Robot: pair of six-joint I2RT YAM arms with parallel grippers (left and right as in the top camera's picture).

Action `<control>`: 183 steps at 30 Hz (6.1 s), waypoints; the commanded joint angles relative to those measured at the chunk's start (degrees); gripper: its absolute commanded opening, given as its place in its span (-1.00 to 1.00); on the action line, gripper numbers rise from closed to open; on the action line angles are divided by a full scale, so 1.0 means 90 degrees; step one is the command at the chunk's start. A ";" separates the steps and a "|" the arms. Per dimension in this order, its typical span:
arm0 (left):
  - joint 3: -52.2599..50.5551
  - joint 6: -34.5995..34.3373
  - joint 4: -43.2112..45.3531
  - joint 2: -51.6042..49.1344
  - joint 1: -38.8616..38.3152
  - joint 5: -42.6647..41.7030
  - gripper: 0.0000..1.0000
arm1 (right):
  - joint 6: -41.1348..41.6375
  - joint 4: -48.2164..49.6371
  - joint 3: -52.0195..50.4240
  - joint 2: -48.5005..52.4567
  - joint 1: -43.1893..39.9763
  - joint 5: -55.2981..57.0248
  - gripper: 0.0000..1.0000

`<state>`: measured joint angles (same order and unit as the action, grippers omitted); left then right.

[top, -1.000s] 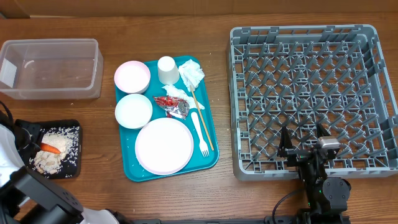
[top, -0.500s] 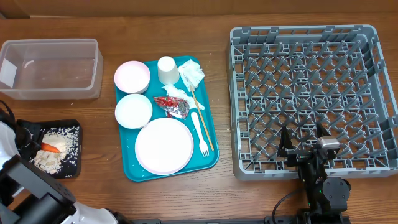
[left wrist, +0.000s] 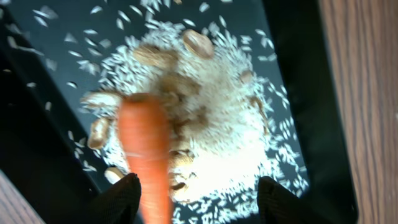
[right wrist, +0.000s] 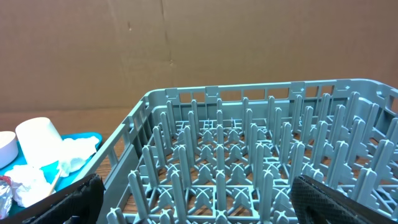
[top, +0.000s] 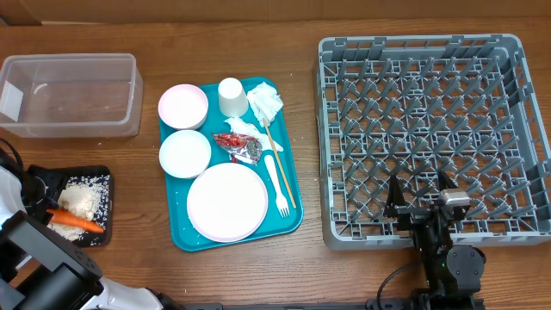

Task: Sort waste into correct bins and load items into the dishwasher rack

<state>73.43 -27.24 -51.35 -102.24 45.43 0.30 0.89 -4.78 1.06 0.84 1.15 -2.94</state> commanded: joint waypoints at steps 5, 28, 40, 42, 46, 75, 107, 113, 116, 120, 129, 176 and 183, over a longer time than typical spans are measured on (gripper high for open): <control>0.0423 0.0398 -0.0095 0.0376 0.0029 -0.1598 0.23 | 0.0027 0.0019 -0.0066 -0.0075 -0.0029 0.0034 1.00; 0.0430 0.1435 -0.1037 0.1394 -0.4119 -0.2446 0.29 | 0.0027 0.0019 -0.0066 -0.0075 -0.0029 0.0034 1.00; 0.0393 0.1054 -0.1110 0.1090 -0.7373 -0.0750 1.00 | 0.0027 0.0019 -0.0066 -0.0075 -0.0029 0.0034 1.00; 0.0393 0.0823 -0.1105 0.0891 -0.7737 -0.0692 1.00 | 0.0024 0.0019 -0.0066 -0.0075 -0.0029 0.0034 1.00; 0.0393 0.0590 -0.1105 0.0432 -0.8240 -0.0709 1.00 | 0.0027 0.0019 -0.0066 -0.0075 -0.0029 0.0034 1.00; 0.0406 0.0010 -0.1654 0.0289 -0.8391 -0.1222 1.00 | 0.0027 0.0019 -0.0066 -0.0075 -0.0029 0.0034 1.00; 0.0610 -0.1508 -0.2754 0.2861 -0.8167 0.0937 1.00 | 0.0027 0.0019 -0.0066 -0.0075 -0.0029 0.0034 1.00; 0.0610 -0.1523 -0.3218 0.3213 -0.7478 0.0964 1.00 | 0.0027 0.0019 -0.0066 -0.0075 -0.0029 0.0034 1.00; 0.0602 -0.1481 -0.3172 0.3140 -0.7172 0.0993 1.00 | 0.0027 0.0019 -0.0066 -0.0075 -0.0029 0.0034 1.00; 0.0602 -0.0971 -0.2688 0.2963 -0.6866 0.0984 0.98 | 0.0024 0.0017 -0.0066 -0.0075 -0.0029 0.0034 1.00; 0.0602 0.0049 -0.1654 0.1906 -0.6788 0.0457 1.00 | 0.0027 0.0019 -0.0066 -0.0075 -0.0029 0.0034 1.00; 0.0692 -0.1734 -0.2744 0.2647 -0.4549 0.0413 1.00 | 0.3133 0.0209 -0.0066 -0.0075 -0.0017 -0.3670 1.00; 0.0695 -0.1664 -0.2718 0.2647 -0.4012 -0.0029 1.00 | 0.5474 0.0568 -0.0066 -0.0075 -0.0017 -0.4639 1.00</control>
<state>78.76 -42.02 -76.03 -78.65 5.93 3.42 36.56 -2.61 1.06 0.84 1.15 -37.43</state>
